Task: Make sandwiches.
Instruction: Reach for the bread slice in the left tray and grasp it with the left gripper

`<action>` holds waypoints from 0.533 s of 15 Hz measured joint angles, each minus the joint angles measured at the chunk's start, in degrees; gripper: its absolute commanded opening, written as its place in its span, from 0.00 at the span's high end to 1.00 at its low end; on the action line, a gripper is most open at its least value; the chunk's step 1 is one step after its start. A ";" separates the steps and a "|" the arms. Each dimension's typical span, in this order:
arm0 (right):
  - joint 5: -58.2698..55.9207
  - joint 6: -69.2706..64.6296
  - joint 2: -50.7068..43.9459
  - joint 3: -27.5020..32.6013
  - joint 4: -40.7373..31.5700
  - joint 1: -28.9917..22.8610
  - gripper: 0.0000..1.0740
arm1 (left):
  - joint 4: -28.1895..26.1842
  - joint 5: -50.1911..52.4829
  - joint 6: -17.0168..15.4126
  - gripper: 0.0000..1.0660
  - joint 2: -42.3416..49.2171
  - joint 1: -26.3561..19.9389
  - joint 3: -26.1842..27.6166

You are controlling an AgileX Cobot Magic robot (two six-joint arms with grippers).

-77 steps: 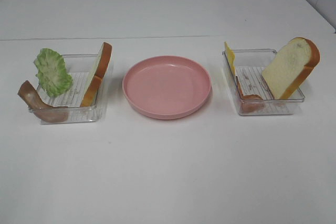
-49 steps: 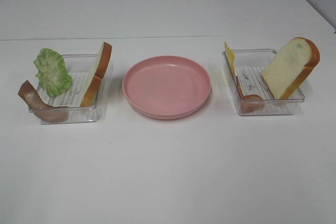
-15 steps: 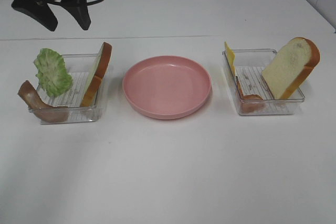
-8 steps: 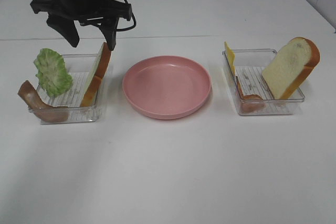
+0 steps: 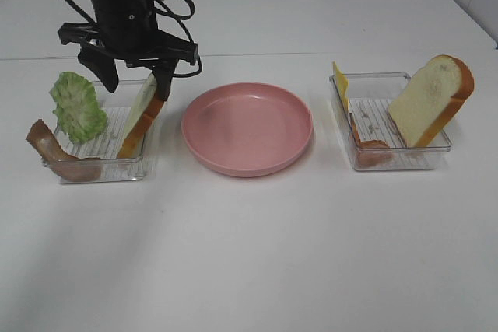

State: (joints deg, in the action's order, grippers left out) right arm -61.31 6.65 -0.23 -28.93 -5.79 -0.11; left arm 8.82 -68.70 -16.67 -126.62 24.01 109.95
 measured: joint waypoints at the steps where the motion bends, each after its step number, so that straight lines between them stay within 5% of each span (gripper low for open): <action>1: 0.00 0.00 0.00 0.00 0.00 0.00 0.27 | -0.11 0.29 0.00 0.36 -0.29 0.06 0.00; 8: 0.00 0.00 0.00 0.00 0.00 0.00 0.27 | -0.29 -1.20 0.00 0.36 -0.74 0.06 6.42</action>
State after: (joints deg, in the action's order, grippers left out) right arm -61.31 6.65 -0.23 -28.93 -5.79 -0.11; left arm 8.54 -69.90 -16.67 -127.37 24.06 116.37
